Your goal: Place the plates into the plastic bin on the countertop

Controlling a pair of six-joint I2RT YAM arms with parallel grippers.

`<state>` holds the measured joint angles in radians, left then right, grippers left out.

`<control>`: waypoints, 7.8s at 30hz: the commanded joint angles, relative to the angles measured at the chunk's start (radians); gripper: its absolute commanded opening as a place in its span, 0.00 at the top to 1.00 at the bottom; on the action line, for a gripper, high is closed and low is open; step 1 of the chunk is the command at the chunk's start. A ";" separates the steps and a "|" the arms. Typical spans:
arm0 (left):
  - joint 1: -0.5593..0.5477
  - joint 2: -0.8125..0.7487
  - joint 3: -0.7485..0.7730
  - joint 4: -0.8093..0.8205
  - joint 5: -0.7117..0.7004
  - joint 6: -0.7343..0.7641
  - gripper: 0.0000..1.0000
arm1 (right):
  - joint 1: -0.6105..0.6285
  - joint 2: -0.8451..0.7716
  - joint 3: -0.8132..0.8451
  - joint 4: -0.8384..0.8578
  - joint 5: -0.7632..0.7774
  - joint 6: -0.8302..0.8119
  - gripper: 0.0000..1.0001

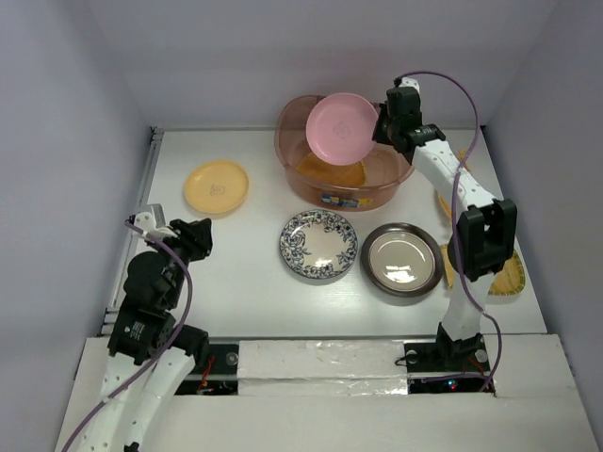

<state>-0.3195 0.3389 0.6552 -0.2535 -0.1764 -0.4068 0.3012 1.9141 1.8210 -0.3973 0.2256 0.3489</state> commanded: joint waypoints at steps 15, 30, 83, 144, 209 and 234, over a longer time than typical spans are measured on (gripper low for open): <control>0.003 0.259 0.054 0.010 0.136 -0.007 0.59 | -0.045 0.292 0.265 -0.184 -0.201 -0.044 0.99; -0.282 0.379 -0.088 0.098 -0.007 -0.236 0.57 | -0.045 0.041 0.063 0.010 -0.190 0.025 0.38; -0.331 1.151 -0.284 0.837 -0.028 -0.444 1.00 | 0.084 -0.920 -1.187 0.742 -0.479 0.259 0.75; -0.110 1.120 0.694 0.746 0.285 -0.408 1.00 | 0.084 -1.288 -1.134 0.453 -0.351 0.213 1.00; -0.550 1.172 0.419 0.632 -0.097 -0.085 1.00 | 0.084 -1.365 -1.143 0.353 -0.230 0.177 1.00; -0.688 1.592 0.376 0.849 0.143 -0.331 0.53 | 0.084 -1.400 -1.209 0.341 -0.218 0.202 0.84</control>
<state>-1.0061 1.9190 0.9806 0.5362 -0.0505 -0.7273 0.3756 0.5175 0.6067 -0.0792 0.0048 0.5541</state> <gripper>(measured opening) 0.481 0.161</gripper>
